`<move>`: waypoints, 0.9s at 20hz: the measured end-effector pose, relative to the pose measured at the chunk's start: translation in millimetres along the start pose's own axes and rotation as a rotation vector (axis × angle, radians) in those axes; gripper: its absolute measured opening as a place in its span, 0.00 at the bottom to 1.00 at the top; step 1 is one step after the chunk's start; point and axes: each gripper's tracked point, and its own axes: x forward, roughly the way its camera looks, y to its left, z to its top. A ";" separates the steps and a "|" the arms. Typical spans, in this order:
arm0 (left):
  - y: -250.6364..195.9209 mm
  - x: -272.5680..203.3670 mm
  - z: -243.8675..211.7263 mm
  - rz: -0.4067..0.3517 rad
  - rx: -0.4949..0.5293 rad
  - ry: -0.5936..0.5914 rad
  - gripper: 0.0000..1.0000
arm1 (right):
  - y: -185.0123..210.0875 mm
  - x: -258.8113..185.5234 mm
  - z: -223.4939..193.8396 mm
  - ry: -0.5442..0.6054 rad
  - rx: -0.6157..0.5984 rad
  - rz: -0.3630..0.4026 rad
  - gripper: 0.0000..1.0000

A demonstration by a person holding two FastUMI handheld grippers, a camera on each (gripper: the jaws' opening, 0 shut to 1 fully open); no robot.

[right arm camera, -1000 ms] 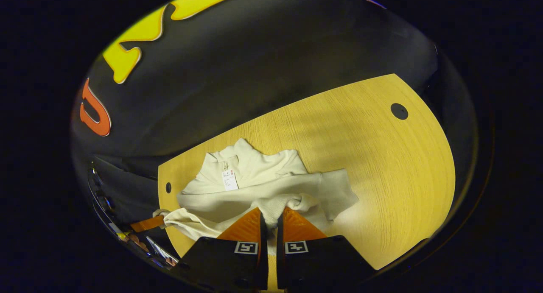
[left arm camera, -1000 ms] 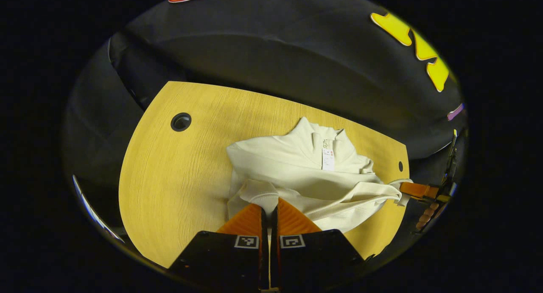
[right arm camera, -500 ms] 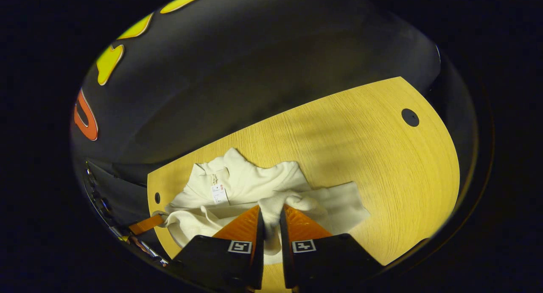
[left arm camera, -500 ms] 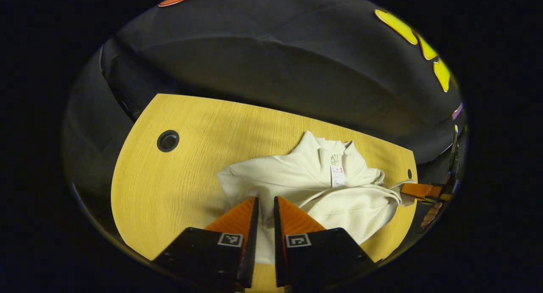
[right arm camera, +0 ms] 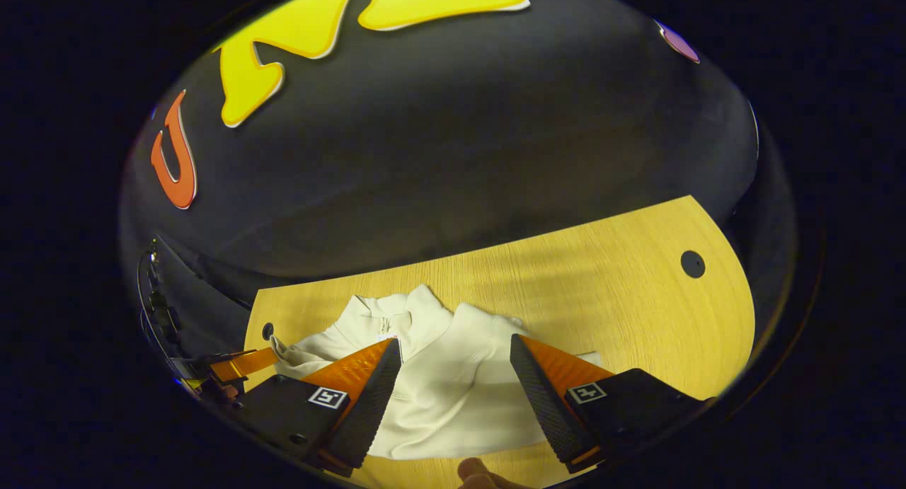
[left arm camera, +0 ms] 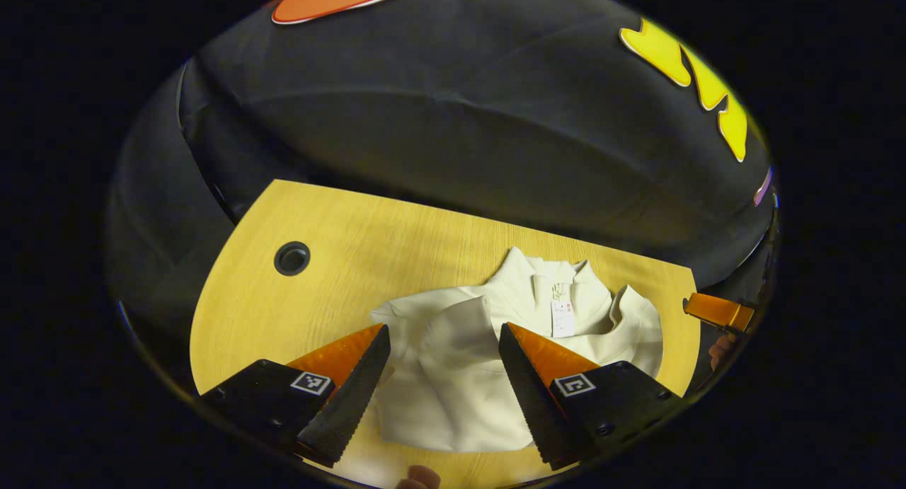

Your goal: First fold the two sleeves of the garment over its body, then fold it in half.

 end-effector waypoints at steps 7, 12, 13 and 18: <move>-12.9 -65.3 24.8 0.029 0.053 -0.283 0.98 | 31.6 -105.3 57.0 -0.279 -0.143 0.016 0.96; -43.5 -129.4 45.7 0.090 0.173 -0.590 0.98 | 56.0 -223.9 105.3 -0.530 -0.227 0.033 0.96; -51.5 -135.5 43.8 0.091 0.189 -0.643 0.98 | 58.4 -249.2 112.9 -0.580 -0.238 0.032 0.96; -69.2 -178.9 42.9 0.053 0.179 -0.751 0.98 | 64.4 -373.0 120.4 -0.739 -0.294 -0.002 0.96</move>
